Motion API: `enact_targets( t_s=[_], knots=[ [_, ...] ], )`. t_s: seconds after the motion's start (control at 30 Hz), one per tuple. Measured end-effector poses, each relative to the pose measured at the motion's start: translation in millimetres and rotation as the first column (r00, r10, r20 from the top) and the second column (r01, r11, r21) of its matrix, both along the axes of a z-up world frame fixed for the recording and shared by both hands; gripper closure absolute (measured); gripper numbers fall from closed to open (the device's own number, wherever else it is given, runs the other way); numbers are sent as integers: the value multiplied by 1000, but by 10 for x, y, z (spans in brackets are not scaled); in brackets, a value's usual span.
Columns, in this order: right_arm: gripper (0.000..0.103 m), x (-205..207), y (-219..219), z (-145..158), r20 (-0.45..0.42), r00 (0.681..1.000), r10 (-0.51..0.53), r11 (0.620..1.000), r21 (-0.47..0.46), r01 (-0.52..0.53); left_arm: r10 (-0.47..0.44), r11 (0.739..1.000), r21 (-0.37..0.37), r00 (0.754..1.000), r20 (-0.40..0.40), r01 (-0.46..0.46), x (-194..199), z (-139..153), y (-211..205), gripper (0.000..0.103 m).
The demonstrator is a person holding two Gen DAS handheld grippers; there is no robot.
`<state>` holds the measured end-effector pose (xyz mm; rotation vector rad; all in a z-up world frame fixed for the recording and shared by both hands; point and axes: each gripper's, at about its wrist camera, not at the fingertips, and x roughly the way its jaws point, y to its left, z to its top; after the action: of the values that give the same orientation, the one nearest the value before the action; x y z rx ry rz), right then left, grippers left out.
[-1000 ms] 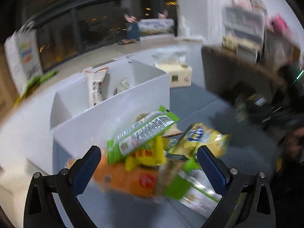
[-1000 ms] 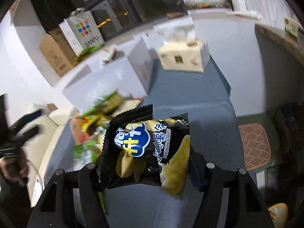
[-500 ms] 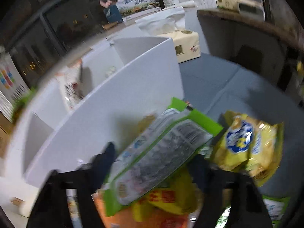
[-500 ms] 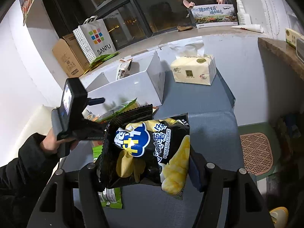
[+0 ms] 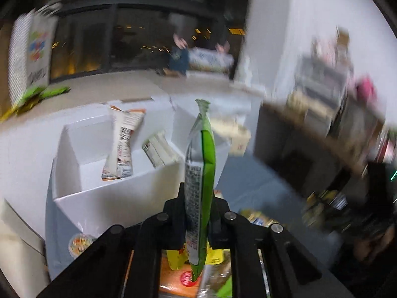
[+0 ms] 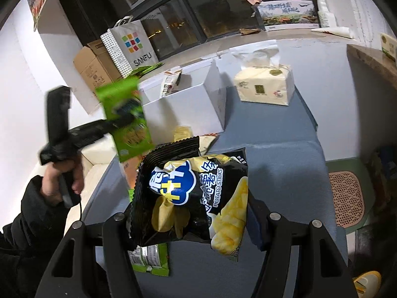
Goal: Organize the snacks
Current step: 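Carry both packets over the box and open both tools to drop them, then grasp the yellow potato-stick bag with the right tool while the left tool grasps a yellow pouch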
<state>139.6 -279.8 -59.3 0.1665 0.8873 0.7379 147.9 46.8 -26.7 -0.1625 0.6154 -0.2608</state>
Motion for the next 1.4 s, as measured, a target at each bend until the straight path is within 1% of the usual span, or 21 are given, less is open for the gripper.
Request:
enact_targets(
  t_s=[0.03, 0.13, 0.2, 0.23, 0.33, 0.43, 0.53, 0.6, 0.67, 0.73, 0.8, 0.83, 0.87, 0.93, 0.97, 1.0, 1.03, 1.07, 1.2, 1.3, 1.4],
  knots=[
    [34, 22, 60, 13, 1, 1000, 13, 1000, 3, -13, 15, 998, -64, 1000, 2, -15, -26, 52, 122, 90],
    [34, 122, 251, 90, 14, 999, 35, 999, -5, -35, 51, 979, -196, 999, -3, -50, -21, 212, 435, 90],
    [34, 233, 400, 185, 26, 998, 52, 999, 1, -52, 78, 967, -242, 997, -7, -77, 48, 313, 584, 90],
    [34, 306, 480, 259, 38, 997, 63, 998, 7, -63, 99, 965, -242, 995, -10, -99, 116, 388, 666, 90],
    [34, 541, 721, 494, 77, 994, 79, 997, 20, -81, 142, 962, -232, 990, -18, -142, 308, 540, 849, 90],
    [34, 843, 995, 733, 107, 991, 81, 996, 24, -85, 183, 966, -180, 982, -35, -187, 608, 631, 1013, 90],
    [34, 1185, 1218, 878, 129, 989, 65, 998, 15, -68, 199, 970, -125, 977, -79, -208, 893, 607, 1061, 90],
    [34, 1432, 1368, 918, 139, 989, 51, 999, -10, -50, 204, 973, -89, 973, -107, -214, 1031, 554, 1077, 90],
    [34, 1728, 1509, 908, 109, 993, 39, 999, -17, -37, 215, 974, -45, 968, -131, -222, 1153, 468, 1088, 90],
    [34, 1936, 1592, 865, 78, 996, 32, 999, -28, -30, 216, 976, -6, 964, -152, -220, 1251, 391, 1060, 89],
    [34, 2077, 1685, 806, 71, 997, 32, 998, -61, -28, 244, 970, 31, 954, -174, -242, 1311, 316, 1075, 87],
    [34, 2129, 1724, 765, 71, 997, 30, 996, -84, -24, 254, 967, 41, 950, -180, -250, 1345, 293, 1074, 78],
    [33, 2180, 1752, 722, 63, 998, 26, 995, -96, -20, 268, 963, 60, 944, -191, -262, 1375, 252, 1087, 66],
    [32, 2262, 1763, 637, 37, 999, 22, 996, -85, -19, 298, 955, 79, 932, -208, -287, 1390, 182, 1122, 0],
    [25, 2300, 1761, 595, 23, 1000, 17, 997, -81, -15, 311, 950, 89, 926, -211, -299, 1372, 160, 1137, 0],
    [14, 2330, 1759, 553, 15, 1000, 6, 997, -80, -5, 325, 945, 107, 922, -211, -308, 1365, 142, 1136, 0],
    [8, 2349, 1747, 531, 16, 1000, -12, 997, -81, 13, 334, 941, 127, 918, -215, -313, 1358, 126, 1137, 0],
    [0, 2364, 1730, 509, 17, 999, -42, 995, -95, 43, 336, 940, 139, 918, -209, -312, 1341, 111, 1137, 0],
    [0, 2376, 1624, 505, 19, 998, -66, 993, -94, 67, 342, 937, 150, 918, -200, -317, 1270, 106, 1147, 0],
    [0, 2342, 1562, 561, 16, 999, -50, 996, -71, 51, 343, 936, 148, 921, -185, -319, 1210, 156, 1154, 0],
    [0, 2217, 1499, 653, 44, 998, -33, 999, -42, 35, 333, 938, 152, 929, -162, -310, 1073, 246, 1114, 0]
  ],
)
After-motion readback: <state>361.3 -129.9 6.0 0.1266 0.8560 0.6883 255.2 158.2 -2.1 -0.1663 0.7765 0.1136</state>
